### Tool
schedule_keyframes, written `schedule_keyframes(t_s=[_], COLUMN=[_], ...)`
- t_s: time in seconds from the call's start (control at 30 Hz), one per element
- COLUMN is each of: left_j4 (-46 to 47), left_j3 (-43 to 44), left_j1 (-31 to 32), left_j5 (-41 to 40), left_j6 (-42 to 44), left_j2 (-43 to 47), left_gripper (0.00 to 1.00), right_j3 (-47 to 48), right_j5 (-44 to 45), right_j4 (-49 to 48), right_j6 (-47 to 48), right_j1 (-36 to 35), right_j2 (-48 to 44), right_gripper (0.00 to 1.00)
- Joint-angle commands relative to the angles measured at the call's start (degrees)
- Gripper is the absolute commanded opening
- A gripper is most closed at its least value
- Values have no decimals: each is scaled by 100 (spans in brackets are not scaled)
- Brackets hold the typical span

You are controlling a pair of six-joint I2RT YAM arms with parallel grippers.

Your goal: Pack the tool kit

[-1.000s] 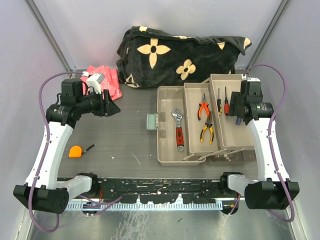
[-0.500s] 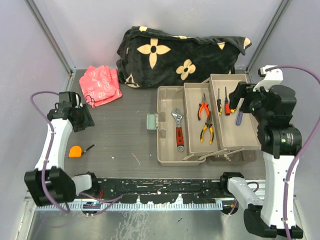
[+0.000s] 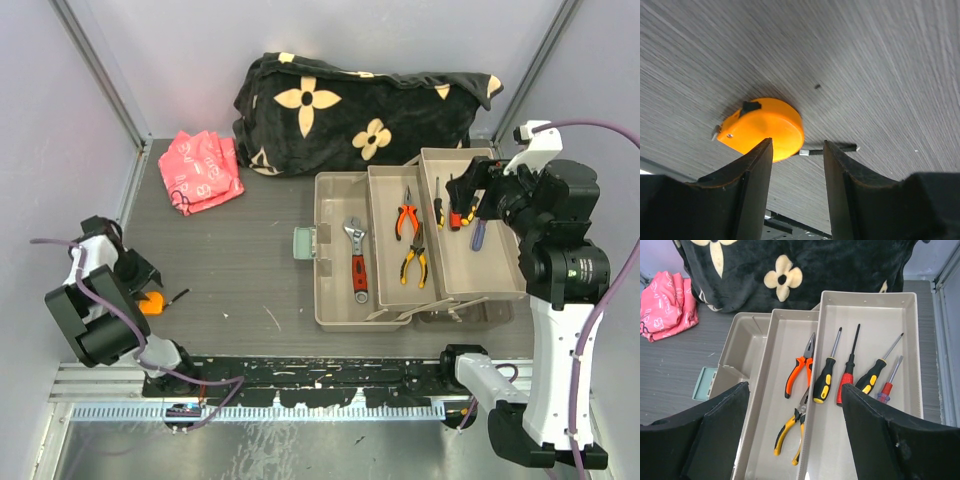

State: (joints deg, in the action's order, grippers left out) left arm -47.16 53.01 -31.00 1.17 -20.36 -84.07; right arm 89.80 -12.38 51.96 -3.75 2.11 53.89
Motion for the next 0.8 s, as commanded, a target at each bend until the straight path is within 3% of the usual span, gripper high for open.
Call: schedule_keyframes(t_s=[0.0,0.13,0.47,0.77], left_j4=[273,512,449,-780], left_j3=[-80,-226,202,1267], left_j1=[-560,-764,-764,-577], left_j5=[240,186,839,1386], left_j6=[-96,-33,692,2659], left_j2=[-92,104,-225,-790], left_gripper=[46,46,62,62], right_j3=[262,193,117,-213], right_j5=[-200,-114,-67,-115], right_j4=[-125,-116,-84,-277], right_j6=[-140,-128,-48,-156], right_j1=[26,26,26,26], right_j2=[-7,-43,-62,-186], right_gripper=[79,80,80,80])
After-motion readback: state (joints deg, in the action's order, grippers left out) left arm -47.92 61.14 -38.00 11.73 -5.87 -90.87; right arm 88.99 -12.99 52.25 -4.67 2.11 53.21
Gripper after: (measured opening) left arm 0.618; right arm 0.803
